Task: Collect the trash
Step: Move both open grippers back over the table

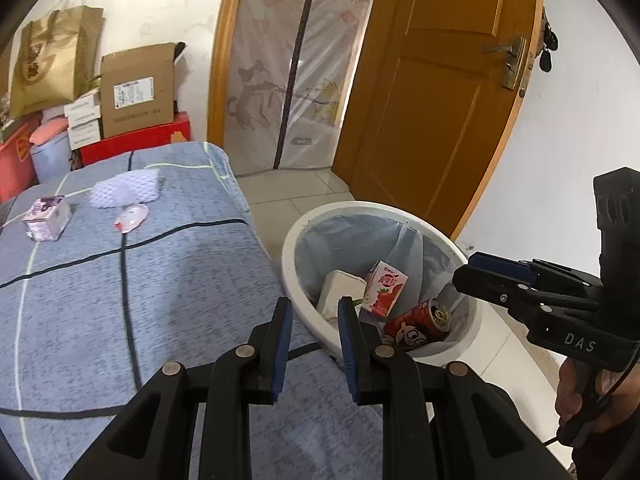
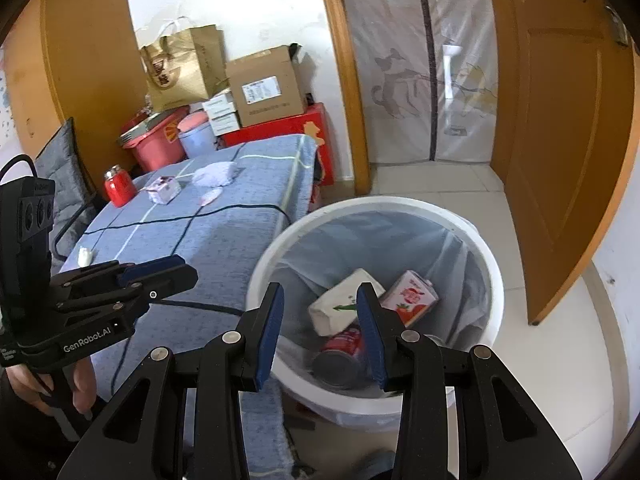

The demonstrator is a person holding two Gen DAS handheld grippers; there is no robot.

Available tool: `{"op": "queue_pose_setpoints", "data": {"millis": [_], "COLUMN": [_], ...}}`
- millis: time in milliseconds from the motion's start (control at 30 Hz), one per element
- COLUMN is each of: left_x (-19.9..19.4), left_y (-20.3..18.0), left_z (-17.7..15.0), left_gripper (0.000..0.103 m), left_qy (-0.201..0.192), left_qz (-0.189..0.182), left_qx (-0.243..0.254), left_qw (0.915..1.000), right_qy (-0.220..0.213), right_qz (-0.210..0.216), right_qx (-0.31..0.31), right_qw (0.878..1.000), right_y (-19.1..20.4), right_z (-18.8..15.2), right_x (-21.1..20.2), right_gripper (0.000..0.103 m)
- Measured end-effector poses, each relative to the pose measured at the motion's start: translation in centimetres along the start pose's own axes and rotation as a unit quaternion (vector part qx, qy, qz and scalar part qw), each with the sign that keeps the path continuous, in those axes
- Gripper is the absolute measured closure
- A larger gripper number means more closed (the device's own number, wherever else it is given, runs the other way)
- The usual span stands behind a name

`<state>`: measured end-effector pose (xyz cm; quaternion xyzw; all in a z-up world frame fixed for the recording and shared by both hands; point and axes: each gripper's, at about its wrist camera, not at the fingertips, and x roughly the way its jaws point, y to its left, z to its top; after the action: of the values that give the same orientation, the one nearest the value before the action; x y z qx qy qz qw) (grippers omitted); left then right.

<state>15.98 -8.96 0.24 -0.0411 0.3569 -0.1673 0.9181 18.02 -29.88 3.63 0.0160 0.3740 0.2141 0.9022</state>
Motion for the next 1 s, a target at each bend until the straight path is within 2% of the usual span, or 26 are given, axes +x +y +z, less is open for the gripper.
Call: {"op": "queue_pose_setpoints", "data": {"millis": [467,867,1000], "left_x": [-4.1,-7.1,-8.0], "left_y": [3.0,6.7,8.0], "left_z": [-1.9,-3.1,-3.5], "left_gripper": [0.080,0.080,0.080], "left_qy": [-0.019,-0.035,-0.040], "left_qz": [0.028,0.074,0.092], "left_qx": [-0.028,-0.064,-0.073], "left_qw": [0.9990,0.9946,0.9923], "right_qy": [-0.006,-0.006,-0.004], "right_qz": [0.030,0.065,0.079], "right_qx": [-0.029,-0.054,-0.061], "right_qw": [0.999,0.996,0.995], "right_y": [3.6,7.1,8.1], "right_z": [0.0,0.8,0.9], "right_x": [-0.3,0.9,1.6], "right_gripper": [0.064,0.064,0.060]}}
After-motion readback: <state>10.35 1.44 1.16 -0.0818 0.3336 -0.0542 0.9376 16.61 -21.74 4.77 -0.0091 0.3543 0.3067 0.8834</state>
